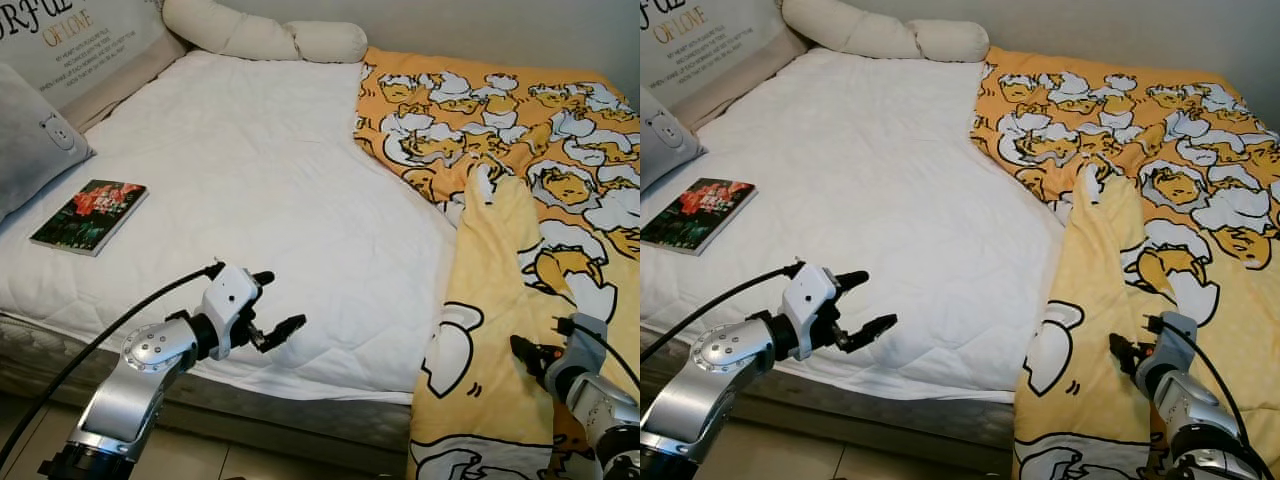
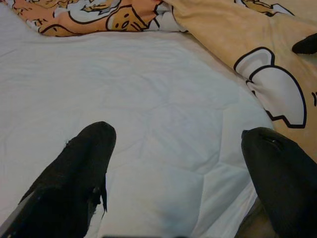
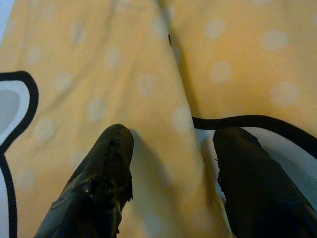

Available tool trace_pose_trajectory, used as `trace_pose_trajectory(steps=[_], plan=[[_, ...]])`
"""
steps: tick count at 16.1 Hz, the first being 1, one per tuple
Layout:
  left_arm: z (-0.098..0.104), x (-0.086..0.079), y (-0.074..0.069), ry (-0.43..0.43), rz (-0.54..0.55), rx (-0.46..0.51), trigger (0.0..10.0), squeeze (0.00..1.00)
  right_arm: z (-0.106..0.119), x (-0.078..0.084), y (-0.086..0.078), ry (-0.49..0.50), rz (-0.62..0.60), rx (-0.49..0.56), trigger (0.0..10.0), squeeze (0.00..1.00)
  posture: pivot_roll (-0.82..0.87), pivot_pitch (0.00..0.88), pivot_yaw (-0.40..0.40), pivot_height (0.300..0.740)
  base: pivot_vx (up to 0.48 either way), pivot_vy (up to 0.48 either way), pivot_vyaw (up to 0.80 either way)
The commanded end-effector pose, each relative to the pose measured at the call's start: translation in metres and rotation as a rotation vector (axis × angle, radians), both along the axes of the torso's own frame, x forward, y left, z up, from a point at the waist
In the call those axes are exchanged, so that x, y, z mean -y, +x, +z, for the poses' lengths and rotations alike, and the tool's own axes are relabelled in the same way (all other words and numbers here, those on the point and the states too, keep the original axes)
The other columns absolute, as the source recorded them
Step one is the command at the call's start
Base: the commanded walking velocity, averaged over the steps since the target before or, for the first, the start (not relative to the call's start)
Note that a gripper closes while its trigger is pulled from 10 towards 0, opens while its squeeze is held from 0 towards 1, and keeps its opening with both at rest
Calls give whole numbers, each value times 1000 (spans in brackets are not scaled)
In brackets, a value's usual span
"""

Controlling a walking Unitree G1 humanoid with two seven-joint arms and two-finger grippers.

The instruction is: Clean up the room

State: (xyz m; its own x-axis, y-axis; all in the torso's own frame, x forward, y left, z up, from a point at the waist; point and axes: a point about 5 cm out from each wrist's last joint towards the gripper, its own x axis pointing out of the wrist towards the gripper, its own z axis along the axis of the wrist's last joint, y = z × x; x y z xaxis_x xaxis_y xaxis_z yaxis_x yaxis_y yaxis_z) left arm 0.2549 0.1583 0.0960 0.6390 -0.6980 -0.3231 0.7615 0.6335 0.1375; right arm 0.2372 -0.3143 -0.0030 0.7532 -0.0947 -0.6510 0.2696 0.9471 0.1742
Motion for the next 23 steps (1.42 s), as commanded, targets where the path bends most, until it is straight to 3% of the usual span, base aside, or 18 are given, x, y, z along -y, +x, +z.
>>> trace_pose_trajectory(steps=[1, 2, 3, 19, 23], plan=[[1, 1, 2, 16, -17, 5, 10000, 333, -1, -6, 3, 19, 28, -10, 10000, 0, -85, 0, -15, 740, 0, 0, 0], [1, 0, 2, 16, -17, 5, 10000, 333, -2, -7, 3, 25, 39, -10, 9333, 0, -84, 0, -13, 740, 0, 0, 0], [2, 0, 3, 18, -17, 6, 10000, 329, -2, -9, 4, 30, 48, -13, 0, 0, -80, 0, -11, 740, 0, 0, 0], [6, 5, 0, 3, -37, 1, 10000, 333, -4, -15, -1, 111, 54, 42, 0, 0, -76, 0, -3, 740, 0, 0, 0], [5, 2, -1, -2, -28, -3, 10000, 333, 1, -23, 2, 165, 139, 88, 0, 0, -98, 0, 4, 740, 0, 0, 0]])
